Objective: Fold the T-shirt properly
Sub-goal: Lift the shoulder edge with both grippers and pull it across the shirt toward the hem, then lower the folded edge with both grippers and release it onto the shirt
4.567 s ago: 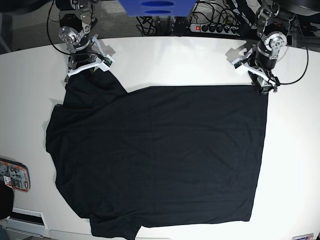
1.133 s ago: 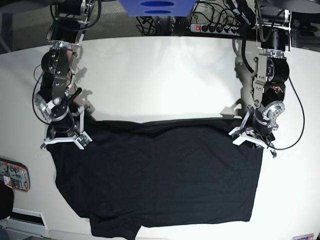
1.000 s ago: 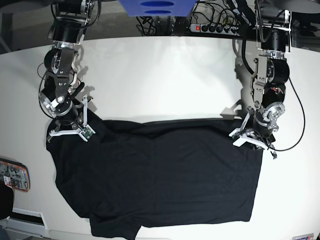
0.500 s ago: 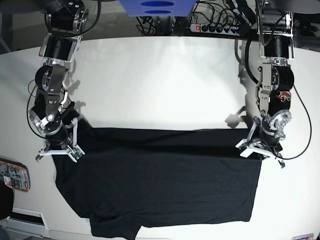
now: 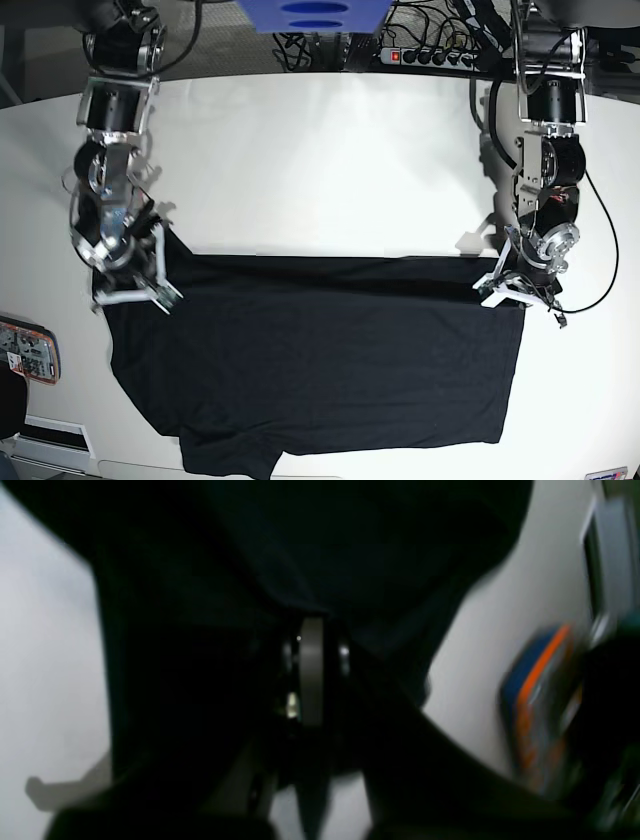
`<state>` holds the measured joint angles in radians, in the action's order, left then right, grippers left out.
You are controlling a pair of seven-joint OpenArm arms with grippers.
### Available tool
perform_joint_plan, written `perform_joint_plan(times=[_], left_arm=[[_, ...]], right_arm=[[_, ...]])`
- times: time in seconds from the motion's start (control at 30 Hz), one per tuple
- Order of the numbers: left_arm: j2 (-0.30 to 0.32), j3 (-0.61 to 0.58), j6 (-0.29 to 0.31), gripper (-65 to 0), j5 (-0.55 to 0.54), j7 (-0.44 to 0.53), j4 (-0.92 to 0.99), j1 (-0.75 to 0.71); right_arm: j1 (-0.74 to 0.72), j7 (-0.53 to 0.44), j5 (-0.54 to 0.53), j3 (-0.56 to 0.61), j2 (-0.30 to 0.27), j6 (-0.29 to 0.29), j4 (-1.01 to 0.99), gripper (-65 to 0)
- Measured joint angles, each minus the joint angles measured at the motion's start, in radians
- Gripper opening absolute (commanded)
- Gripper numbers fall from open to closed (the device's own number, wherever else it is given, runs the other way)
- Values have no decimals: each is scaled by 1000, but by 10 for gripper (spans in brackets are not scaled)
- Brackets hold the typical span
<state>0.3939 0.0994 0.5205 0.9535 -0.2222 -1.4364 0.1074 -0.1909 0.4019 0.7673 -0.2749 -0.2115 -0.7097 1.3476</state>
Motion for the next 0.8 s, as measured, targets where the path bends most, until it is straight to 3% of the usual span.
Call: perform_joint_plan(times=[0.27, 0.53, 0.8], left_arm=[[-1, -88, -8, -650, 0, 13, 34, 43], [-11, -88, -8, -650, 9, -2, 141, 84], [-11, -88, -126, -650, 5, -3, 139, 84]], right_arm=[[-55, -8, -7, 44, -2, 10, -51, -650], [-96, -9, -4, 46, 1, 3, -204, -650], [-200, -66, -8, 45, -2, 21, -260, -650]])
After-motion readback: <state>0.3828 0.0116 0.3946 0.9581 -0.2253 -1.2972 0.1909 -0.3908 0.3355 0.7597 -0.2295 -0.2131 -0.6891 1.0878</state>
